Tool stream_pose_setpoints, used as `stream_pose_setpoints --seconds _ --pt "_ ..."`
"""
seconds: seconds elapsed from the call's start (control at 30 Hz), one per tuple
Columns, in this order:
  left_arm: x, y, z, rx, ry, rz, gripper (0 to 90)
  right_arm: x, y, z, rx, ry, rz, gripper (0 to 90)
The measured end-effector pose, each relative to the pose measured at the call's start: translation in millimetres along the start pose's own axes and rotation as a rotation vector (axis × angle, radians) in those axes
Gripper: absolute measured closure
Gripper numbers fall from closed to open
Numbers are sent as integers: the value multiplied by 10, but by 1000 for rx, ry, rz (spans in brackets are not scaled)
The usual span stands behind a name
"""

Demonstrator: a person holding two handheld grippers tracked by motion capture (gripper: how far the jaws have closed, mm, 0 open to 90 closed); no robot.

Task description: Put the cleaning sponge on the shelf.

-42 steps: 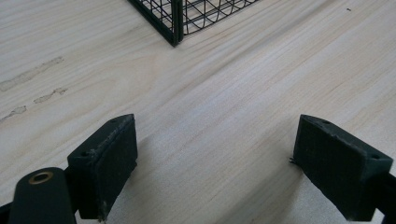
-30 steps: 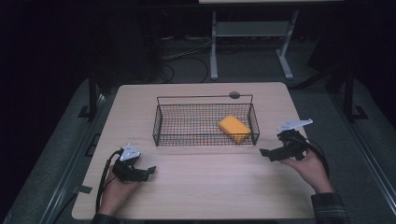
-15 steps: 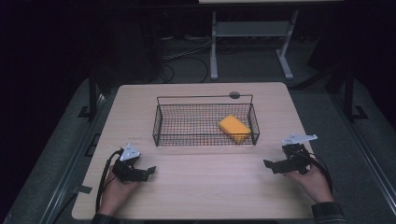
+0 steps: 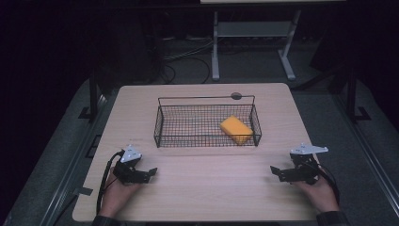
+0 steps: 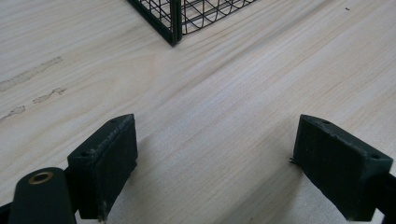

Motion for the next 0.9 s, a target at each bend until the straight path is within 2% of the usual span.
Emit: stream_pose_setpoints --seconds 0.1,0.27,0.4,0.9 --pt "0 0 0 0 0 0 129 9 72 -13 -3 25 -4 23" --pt "0 0 0 1 0 0 128 26 147 -33 -4 38 -1 23" --pt "-1 1 -1 1 1 0 129 68 208 -34 -16 53 21 21" --pt "-1 1 -2 0 0 0 129 86 221 -43 -11 48 4 17"
Point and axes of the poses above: each handheld gripper's, and its own axes: x roughly forward along the jaws, y roughly out of its underside, z roughly to its left, the point moved 3 cm from there along x, roughly forward along the jaws, and after that the axes turned 12 degrees about x, right-handed, at the moved point
